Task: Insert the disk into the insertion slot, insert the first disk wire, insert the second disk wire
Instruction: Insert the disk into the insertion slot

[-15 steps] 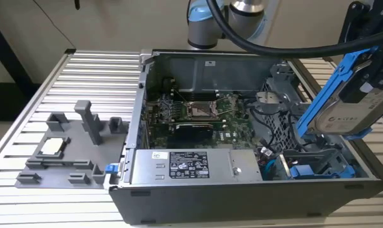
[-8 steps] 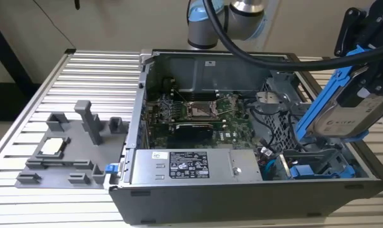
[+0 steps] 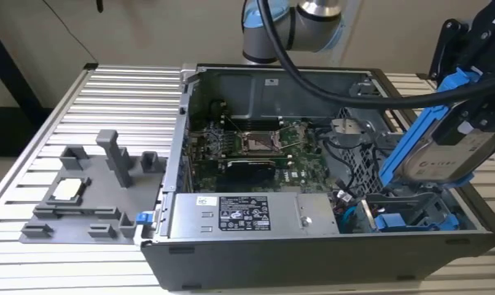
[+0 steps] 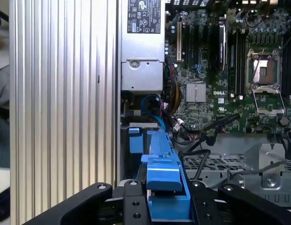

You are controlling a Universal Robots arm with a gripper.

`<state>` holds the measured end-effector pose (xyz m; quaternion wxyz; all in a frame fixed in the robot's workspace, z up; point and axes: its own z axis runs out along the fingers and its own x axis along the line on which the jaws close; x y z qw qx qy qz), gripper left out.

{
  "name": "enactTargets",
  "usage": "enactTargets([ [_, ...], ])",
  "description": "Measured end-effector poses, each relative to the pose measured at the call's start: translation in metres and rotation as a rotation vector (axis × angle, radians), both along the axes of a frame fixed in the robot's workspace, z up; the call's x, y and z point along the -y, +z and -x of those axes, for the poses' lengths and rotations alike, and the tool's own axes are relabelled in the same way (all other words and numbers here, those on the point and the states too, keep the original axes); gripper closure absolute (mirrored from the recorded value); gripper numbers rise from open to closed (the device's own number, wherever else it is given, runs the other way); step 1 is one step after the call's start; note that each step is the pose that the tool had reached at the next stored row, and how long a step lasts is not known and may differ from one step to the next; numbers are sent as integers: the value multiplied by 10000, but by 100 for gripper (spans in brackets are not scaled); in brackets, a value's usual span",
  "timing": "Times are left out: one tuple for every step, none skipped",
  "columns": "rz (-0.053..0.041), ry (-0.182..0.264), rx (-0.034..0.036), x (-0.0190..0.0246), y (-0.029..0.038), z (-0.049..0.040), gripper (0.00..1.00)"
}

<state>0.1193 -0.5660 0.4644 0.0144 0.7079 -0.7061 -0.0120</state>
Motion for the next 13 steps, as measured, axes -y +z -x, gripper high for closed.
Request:
enactTargets([
  [-1,2,0,2,-10,0,67],
  [-1,5,0,4,-19,0,67],
  [-1,7,0,3,-30,0,67],
  [1,9,0,4,-41,0,67],
  [-2,12,0,5,-54,0,67],
  [-1,14,0,6,-65,0,67],
  [0,17,0,5,-77,0,67],
  [0,20,0,6,-87,0,67],
  [-2,24,0,7,-98,0,67],
  [-1,26,0,7,-109,0,67],
  [-1,28,0,7,-120,0,67],
  [-2,31,0,8,-131,0,67],
  [-2,34,0,9,-143,0,67],
])
